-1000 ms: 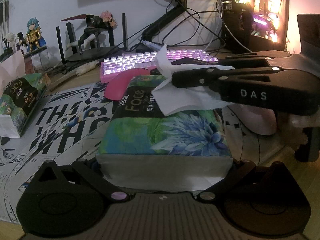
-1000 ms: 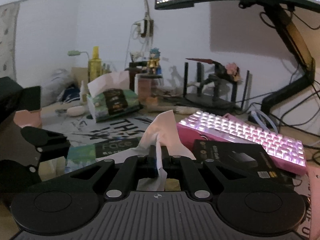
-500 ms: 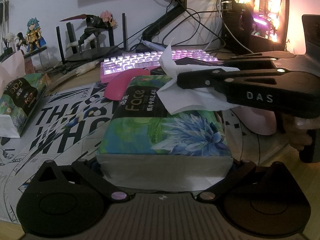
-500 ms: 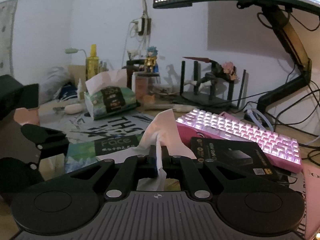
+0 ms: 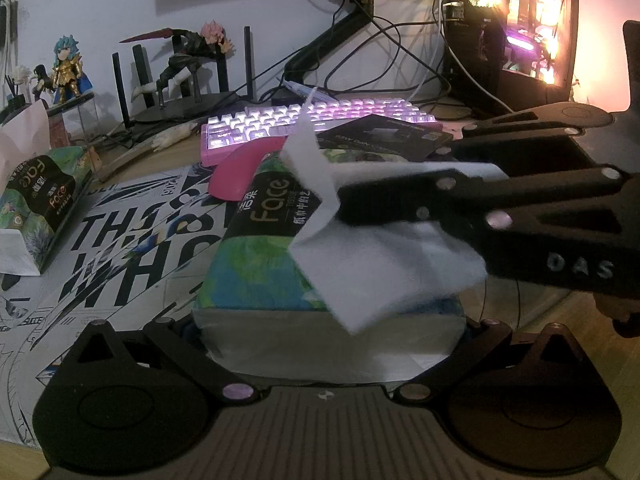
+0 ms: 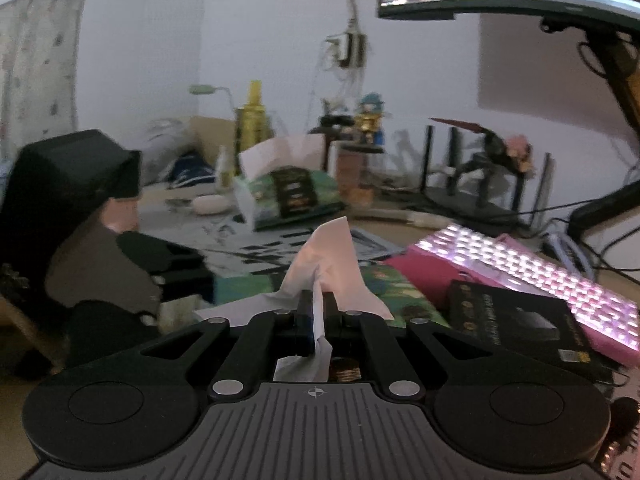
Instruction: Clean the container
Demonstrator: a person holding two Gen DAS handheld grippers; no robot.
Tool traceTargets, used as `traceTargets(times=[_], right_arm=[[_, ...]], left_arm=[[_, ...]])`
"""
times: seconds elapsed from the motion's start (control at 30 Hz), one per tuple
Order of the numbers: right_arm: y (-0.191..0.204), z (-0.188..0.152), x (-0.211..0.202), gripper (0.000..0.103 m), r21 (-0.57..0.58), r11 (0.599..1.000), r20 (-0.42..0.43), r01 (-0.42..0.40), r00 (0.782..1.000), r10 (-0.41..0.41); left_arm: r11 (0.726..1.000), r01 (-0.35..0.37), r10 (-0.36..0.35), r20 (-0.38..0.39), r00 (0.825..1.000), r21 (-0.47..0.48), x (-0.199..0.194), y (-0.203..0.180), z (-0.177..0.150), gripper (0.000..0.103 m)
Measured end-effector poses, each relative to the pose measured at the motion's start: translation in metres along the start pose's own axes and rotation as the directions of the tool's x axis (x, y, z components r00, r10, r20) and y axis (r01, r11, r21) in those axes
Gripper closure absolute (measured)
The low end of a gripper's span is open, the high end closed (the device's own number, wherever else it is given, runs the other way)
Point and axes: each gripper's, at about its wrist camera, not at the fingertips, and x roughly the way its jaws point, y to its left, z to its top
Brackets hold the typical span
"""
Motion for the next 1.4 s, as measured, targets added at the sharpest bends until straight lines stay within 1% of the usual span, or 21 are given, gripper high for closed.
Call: traceTargets(times=[0.07,0.2,0.4,0.67,0.9,1.0,1.17,1.4], right_arm=[[0.002,0.001,0.000,0.098,-0.004,1.000,0.001,-0.027,1.000,0.027],[0.005,0.001,0.002,0.098,-0.004,0.999,0.012,-0.053,0.999,0.053],[0.006,0.000,0.006,0.098,-0.012,0.999,0.026,-0.036,0.999,0.036],[-0.007,-0.003,0.010,0.098,0.028,0.998,0.031,0.051,0.998,-0.052],[-0.015,-0.005,0.020,0.098,0.061,0.990,0.037,0.130,0.990,-0.133],[-0.016,-0.005,0.024,0.098,0.065,0.987,0.039,0.146,0.988,-0.149],[-0.014,-0.003,0.028,0.098,0.051,0.989,0.039,0.142,0.989,-0.144],[-0.006,-0.002,0.027,0.098,0.035,0.996,0.045,0.084,0.995,-0.085]], left_arm=[[1.000,0.000,0.000,0.000,1.000,0.000,0.000,0.000,0.000,0.000],[1.000,0.000,0.000,0.000,1.000,0.000,0.000,0.000,0.000,0.000],[1.000,0.000,0.000,0.000,1.000,0.000,0.000,0.000,0.000,0.000],[1.000,0.000,0.000,0.000,1.000,0.000,0.000,0.000,0.000,0.000],[1.000,0.000,0.000,0.000,1.000,0.000,0.000,0.000,0.000,0.000],[1.000,0.000,0.000,0.000,1.000,0.000,0.000,0.000,0.000,0.000],[1.000,0.000,0.000,0.000,1.000,0.000,0.000,0.000,0.000,0.000],[1.000,0.000,0.000,0.000,1.000,0.000,0.000,0.000,-0.001,0.000]])
